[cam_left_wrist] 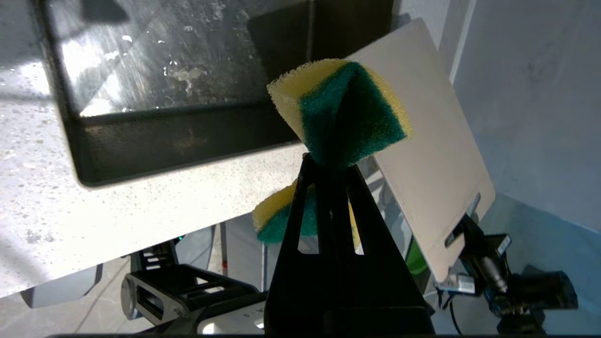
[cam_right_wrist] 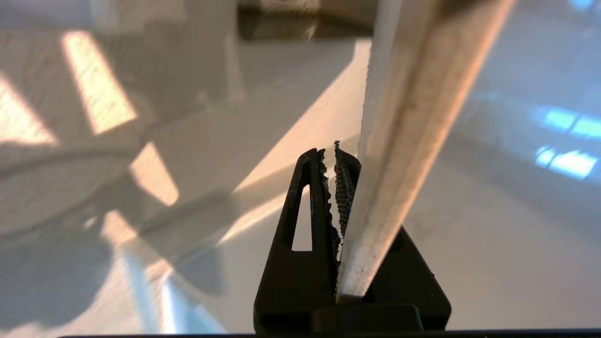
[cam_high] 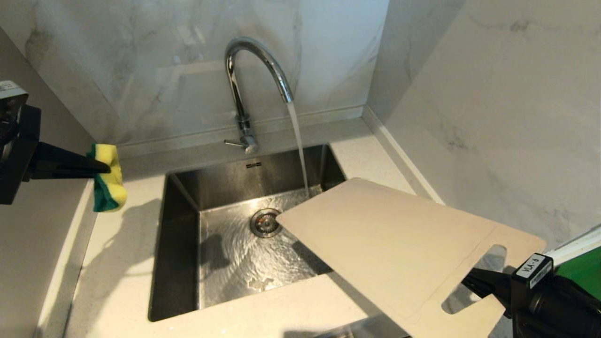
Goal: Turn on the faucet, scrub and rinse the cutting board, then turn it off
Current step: Put down the cutting board
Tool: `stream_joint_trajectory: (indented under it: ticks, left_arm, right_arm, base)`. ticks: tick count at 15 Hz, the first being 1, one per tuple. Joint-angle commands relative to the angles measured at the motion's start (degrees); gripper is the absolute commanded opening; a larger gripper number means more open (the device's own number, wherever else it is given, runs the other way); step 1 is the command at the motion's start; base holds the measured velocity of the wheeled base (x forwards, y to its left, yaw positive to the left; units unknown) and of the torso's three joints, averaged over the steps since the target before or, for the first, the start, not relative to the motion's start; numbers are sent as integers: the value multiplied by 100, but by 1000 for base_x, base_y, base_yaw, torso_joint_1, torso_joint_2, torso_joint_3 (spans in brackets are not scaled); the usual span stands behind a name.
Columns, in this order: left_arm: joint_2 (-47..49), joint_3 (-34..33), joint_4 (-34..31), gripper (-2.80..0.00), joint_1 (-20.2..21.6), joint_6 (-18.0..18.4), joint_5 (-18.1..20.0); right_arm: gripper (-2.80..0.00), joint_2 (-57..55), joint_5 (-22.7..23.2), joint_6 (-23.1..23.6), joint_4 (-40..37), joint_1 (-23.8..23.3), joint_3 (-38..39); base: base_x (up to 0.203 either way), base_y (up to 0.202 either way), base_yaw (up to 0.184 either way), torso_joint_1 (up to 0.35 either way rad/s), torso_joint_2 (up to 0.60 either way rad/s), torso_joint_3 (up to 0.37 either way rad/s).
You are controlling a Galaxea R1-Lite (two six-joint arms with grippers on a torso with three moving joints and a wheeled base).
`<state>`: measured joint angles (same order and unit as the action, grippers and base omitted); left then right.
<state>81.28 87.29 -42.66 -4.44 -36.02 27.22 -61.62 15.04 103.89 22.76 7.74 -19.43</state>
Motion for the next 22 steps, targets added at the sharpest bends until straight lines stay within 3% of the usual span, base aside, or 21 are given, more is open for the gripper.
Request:
stream_joint_trajectory:
  ticks: [1,4,7,14,17,22]
  left_arm:
    - [-25,-19,-14,-280,-57,-19,11]
    - [-7,-37,-14,-280,-140,-36,11]
    - [-7,-37,-14,-280,-154,-36,11]
    - [5,-72,-6,-280,-207,-36,11]
    - [28,-72,3,-280,-296,-36,11]
    - [202,-116,113,-280,-416,-52,4]
  right_arm:
    - [-280,-130,5,69,9,-200,88]
    - [-280,-152,-1,79,187,-476,122]
    - [-280,-248,-264,80,325,-519,189]
    - [-280,-525,-397,39,310,-592,426]
    - [-280,-763,-369,-435,290,-590,737]
    - [-280,-1171,55,-724,253,-590,1080]
  base:
    - [0,0,0,0,0,0]
    - [0,0,0,0,0,0]
    - [0,0,0,0,0,0]
    - [0,0,0,0,0,0]
    - [0,0,0,0,0,0]
    - [0,0,0,0,0,0]
